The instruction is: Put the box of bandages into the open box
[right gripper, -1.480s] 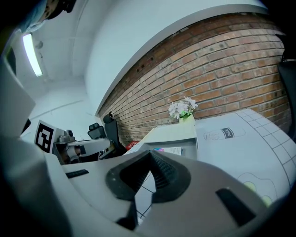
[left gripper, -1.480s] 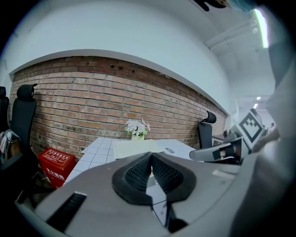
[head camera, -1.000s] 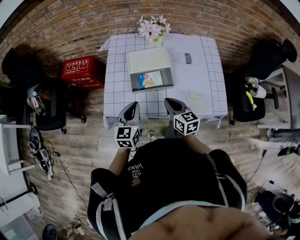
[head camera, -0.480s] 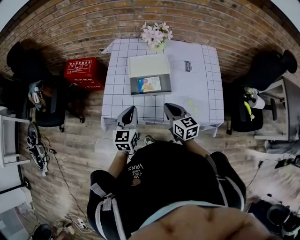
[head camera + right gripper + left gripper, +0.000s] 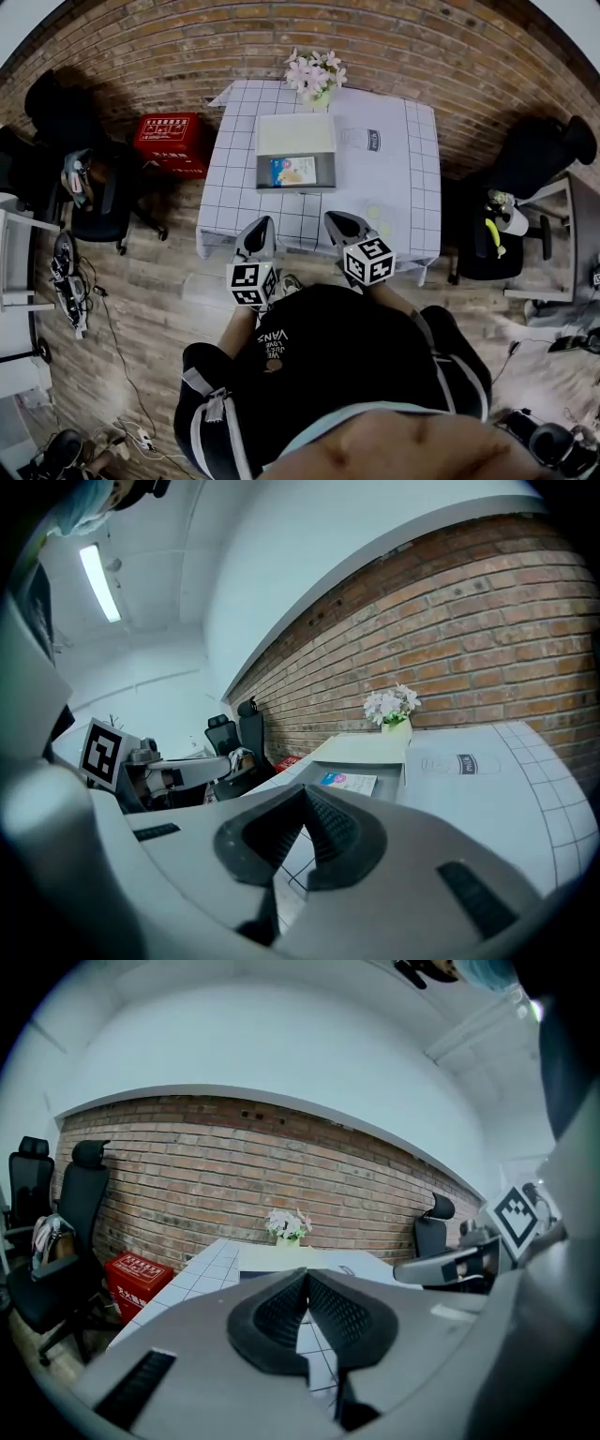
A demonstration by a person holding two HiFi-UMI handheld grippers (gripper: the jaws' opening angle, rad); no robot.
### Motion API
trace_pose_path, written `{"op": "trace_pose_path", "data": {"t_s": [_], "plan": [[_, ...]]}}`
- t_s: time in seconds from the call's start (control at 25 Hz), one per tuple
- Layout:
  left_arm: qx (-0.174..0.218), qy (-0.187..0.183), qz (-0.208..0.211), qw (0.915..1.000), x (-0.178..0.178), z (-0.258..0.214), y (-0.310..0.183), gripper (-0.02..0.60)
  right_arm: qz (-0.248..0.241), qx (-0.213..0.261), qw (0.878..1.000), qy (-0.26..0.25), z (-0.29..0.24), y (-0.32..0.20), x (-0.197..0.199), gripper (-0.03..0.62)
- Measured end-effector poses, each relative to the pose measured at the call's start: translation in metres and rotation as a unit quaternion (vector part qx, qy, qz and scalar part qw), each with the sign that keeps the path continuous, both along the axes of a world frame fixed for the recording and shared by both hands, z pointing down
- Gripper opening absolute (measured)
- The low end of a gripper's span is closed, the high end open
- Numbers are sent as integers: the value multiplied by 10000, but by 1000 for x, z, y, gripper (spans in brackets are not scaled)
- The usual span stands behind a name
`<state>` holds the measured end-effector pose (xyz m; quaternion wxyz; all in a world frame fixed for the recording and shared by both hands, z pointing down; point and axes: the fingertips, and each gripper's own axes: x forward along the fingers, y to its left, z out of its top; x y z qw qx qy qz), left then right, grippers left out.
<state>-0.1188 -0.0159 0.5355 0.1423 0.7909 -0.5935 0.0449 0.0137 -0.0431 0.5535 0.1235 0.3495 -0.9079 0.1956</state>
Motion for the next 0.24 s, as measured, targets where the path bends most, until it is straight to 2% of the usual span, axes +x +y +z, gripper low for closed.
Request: {"op": "trace_pose_path", "data": {"t_s": [0.24], "plan": [[-38, 41, -78, 10000, 17, -1, 9, 11, -87, 27, 10000, 14, -2, 6, 12, 3]]}}
